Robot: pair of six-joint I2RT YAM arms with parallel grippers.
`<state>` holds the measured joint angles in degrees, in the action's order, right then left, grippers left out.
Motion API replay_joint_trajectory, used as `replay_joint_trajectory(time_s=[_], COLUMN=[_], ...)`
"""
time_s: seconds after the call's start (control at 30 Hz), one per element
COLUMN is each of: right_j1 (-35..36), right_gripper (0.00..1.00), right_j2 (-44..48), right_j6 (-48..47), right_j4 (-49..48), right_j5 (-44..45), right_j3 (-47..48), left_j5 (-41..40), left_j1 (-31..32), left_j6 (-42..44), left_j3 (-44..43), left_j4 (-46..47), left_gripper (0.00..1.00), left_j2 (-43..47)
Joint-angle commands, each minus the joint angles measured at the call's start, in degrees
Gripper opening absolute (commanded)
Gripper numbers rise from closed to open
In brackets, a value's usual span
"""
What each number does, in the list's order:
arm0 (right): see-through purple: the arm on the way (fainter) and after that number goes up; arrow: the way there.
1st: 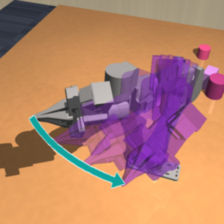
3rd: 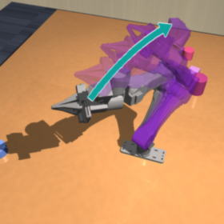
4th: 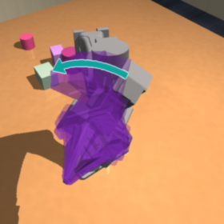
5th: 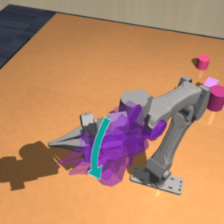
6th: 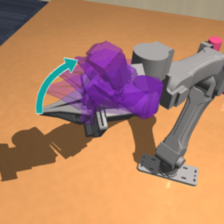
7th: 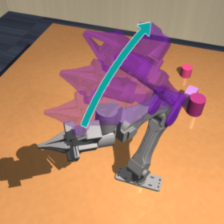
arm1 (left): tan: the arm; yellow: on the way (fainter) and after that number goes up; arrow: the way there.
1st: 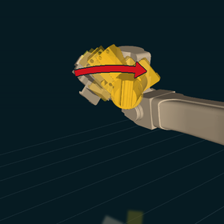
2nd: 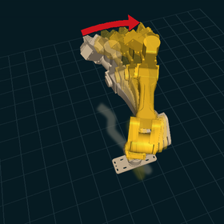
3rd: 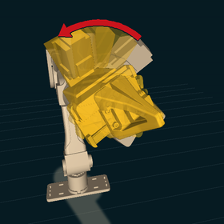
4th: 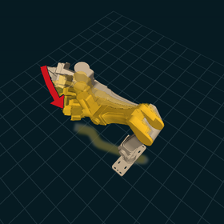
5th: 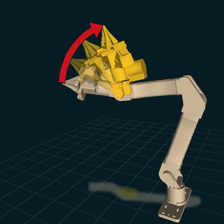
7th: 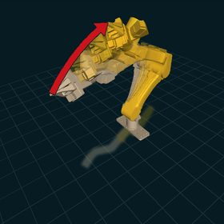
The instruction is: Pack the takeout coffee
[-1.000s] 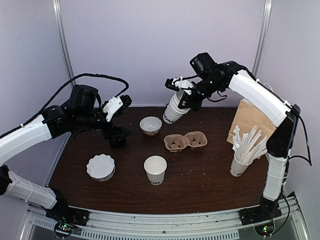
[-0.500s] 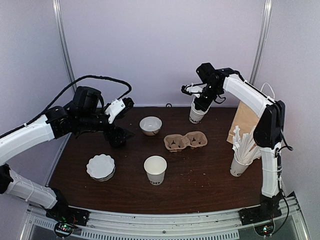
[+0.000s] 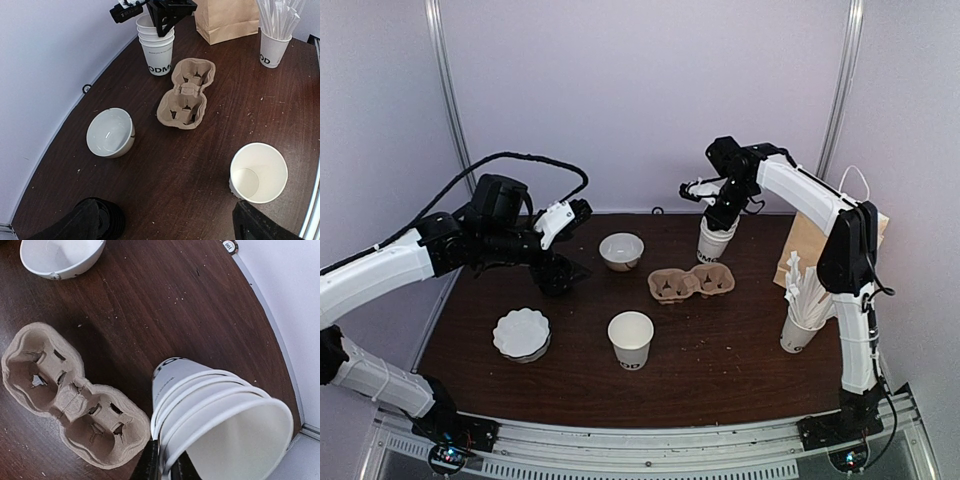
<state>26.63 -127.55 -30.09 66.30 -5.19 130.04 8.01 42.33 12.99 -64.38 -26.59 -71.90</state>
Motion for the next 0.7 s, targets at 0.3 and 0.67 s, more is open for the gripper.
replay_joint_trajectory(time_s=[0.3,0.67], right_j1=[0.09,0.61], right_gripper=[0.39,0.57], right_j2=[-1.60,6.63], right_j6=[0.82,1.57], right_j4=[-0.48,1.80], right_j5=[1.40,-1.89], right_j3=[3.97,5.19], left_j5=[1.91,-2.78], left_j1=[-0.04,-0.05], left_j6=[0.09,-1.91], left_j3=[-0.13,-1.72], left_j4=[1.80,0.75], left_gripper=[0.98,0.98], left_j2=[-0.68,-1.89])
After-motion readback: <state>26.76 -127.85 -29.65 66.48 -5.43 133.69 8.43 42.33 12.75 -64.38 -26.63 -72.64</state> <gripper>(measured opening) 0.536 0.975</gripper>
